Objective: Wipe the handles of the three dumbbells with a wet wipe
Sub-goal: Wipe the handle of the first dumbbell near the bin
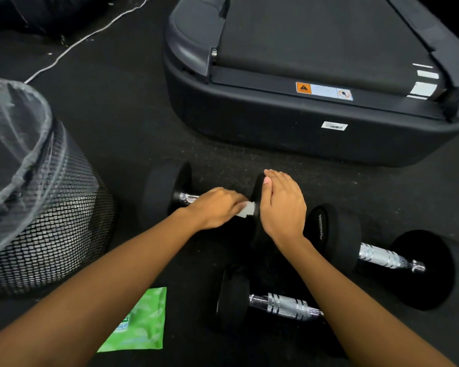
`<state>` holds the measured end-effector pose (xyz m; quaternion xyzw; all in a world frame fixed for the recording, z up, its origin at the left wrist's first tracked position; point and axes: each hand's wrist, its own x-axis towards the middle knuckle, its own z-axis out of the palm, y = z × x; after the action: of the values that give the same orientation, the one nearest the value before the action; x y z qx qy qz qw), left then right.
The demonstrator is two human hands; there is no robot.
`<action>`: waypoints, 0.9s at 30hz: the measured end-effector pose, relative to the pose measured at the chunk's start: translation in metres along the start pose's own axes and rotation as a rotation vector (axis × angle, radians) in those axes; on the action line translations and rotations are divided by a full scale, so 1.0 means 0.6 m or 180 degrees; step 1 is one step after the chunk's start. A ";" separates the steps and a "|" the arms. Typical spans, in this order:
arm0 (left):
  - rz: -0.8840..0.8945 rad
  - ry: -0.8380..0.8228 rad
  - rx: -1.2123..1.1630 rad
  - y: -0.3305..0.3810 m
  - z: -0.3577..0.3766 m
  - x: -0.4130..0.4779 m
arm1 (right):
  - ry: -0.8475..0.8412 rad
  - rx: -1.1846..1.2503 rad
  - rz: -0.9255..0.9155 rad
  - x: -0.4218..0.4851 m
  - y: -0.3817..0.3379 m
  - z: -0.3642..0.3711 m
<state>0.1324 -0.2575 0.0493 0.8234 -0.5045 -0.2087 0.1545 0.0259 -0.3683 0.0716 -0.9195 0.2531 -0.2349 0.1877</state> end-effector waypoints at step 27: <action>0.0806 0.1280 0.0670 0.012 0.034 -0.033 | -0.0095 -0.0027 0.0053 0.000 0.000 -0.002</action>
<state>0.1084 -0.2437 0.0386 0.7902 -0.5817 0.0338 0.1900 0.0252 -0.3688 0.0724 -0.9216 0.2589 -0.2185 0.1894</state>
